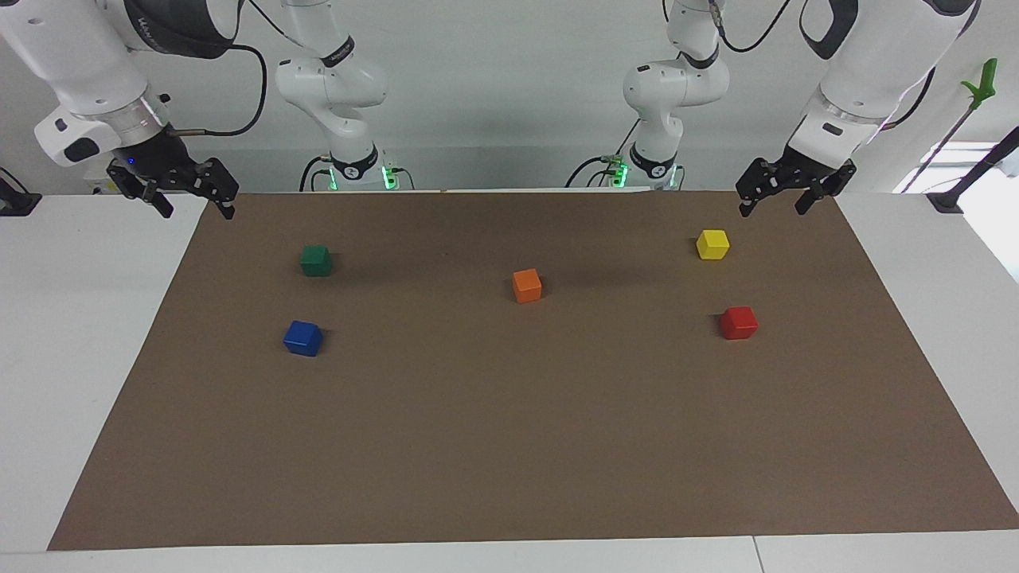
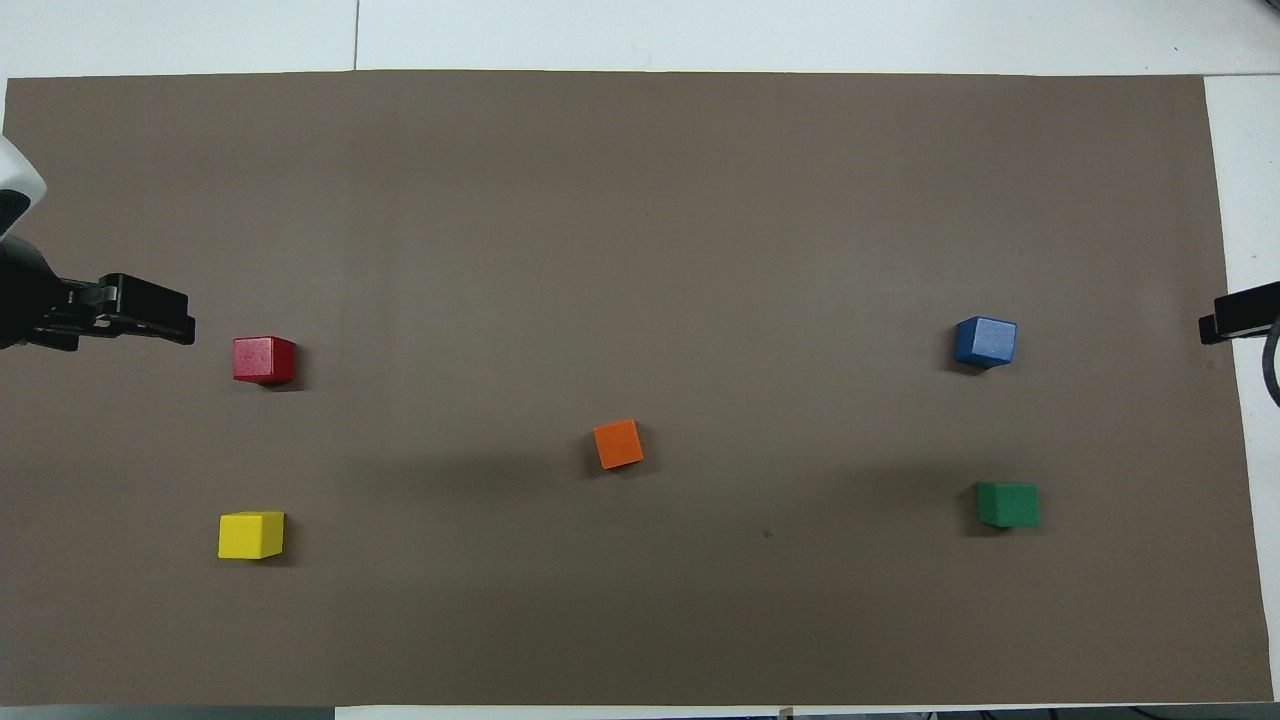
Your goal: Transfer red block to right arm and stack on blue block
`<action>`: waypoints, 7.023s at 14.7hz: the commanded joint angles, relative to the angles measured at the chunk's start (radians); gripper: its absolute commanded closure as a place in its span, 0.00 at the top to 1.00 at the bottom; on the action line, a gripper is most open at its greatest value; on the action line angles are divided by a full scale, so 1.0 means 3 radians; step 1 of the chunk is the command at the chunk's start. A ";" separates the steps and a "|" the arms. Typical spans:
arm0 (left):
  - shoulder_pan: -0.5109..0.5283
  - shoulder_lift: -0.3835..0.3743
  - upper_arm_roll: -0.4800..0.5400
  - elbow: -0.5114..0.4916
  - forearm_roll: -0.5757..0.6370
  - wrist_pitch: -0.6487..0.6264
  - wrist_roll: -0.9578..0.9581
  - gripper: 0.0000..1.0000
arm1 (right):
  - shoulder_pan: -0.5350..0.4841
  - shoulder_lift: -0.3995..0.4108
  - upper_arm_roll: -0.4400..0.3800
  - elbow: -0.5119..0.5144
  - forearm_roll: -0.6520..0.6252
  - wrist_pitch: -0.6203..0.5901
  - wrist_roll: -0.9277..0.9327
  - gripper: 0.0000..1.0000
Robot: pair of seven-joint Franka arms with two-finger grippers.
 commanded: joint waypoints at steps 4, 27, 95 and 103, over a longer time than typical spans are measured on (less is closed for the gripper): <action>0.0009 -0.0077 0.0027 -0.0183 -0.0012 0.0200 0.0034 1.00 | -0.0059 -0.0020 0.0028 -0.0009 0.0066 -0.0038 0.0006 1.00; 0.0352 0.0751 0.0027 -0.1738 0.0167 0.2702 0.0116 1.00 | -0.0637 -0.0312 0.0023 -0.1922 0.3618 0.0055 -0.1747 1.00; -0.1079 -0.0809 -0.0433 -0.1636 -0.2594 0.2022 -0.6352 0.40 | 0.1715 0.0859 0.0156 -0.2244 0.8207 -0.0708 -0.2259 0.00; -0.1023 -0.0839 -0.0387 -0.1498 -0.2568 0.1624 -0.6220 1.00 | 0.1705 0.0854 0.0151 -0.2213 0.8191 -0.0662 -0.2198 0.00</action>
